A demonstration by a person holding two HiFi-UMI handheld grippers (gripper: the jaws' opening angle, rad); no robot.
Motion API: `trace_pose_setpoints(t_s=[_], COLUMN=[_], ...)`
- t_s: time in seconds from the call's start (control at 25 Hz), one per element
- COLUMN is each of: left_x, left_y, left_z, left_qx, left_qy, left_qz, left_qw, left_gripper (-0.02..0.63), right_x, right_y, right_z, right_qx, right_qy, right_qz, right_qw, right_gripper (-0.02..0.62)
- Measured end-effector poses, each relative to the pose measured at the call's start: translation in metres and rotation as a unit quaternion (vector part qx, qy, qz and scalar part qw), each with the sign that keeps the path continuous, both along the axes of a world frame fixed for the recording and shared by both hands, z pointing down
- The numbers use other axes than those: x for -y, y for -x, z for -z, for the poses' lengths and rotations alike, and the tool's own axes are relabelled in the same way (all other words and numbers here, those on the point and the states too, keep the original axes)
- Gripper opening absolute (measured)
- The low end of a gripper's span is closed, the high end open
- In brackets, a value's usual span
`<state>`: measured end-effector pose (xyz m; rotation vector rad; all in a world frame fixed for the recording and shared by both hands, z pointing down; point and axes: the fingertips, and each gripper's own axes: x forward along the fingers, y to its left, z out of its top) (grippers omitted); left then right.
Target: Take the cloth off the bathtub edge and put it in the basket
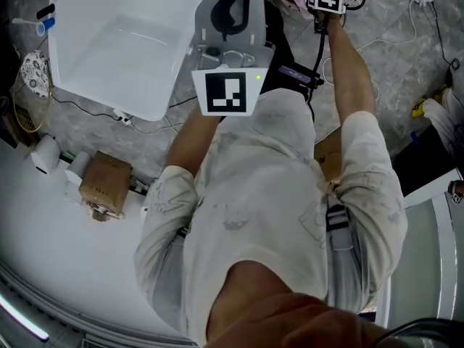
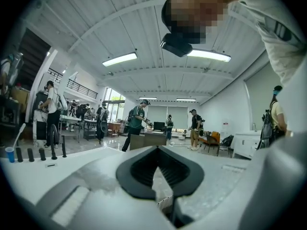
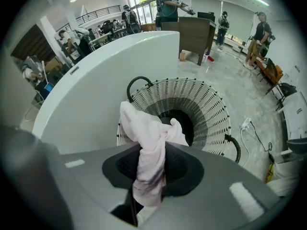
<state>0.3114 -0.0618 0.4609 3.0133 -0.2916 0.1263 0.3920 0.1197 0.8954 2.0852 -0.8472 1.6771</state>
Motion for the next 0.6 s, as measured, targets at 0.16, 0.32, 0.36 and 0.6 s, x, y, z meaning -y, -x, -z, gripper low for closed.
trace_pose_setpoints(t_s=[0.16,0.32,0.36,0.6], left_x=[0.004,-0.001,-0.001,-0.002], left_y=[0.006,0.007,0.008,0.011], left_z=[-0.001,-0.004,-0.005,-0.005], left_qx=[0.006,0.009,0.011,0.008], left_qy=[-0.001,-0.001,0.001,0.006], left_qz=[0.003,-0.001,0.0,0.002], left_qw=[1.0,1.0,0.9999,1.0], left_gripper=[0.002,0.002,0.002,0.002], right_x=[0.001,-0.01,-0.011,-0.006], right_y=[0.009,0.006,0.007,0.013], right_z=[-0.008,-0.011,-0.011,-0.006], right_qx=[0.02,0.015,0.017,0.028], right_qy=[0.01,0.02,0.021,0.008], right_qz=[0.012,-0.003,-0.004,-0.006], right_qw=[1.0,1.0,1.0,1.0], right_gripper=[0.116,0.168,0.191,0.262])
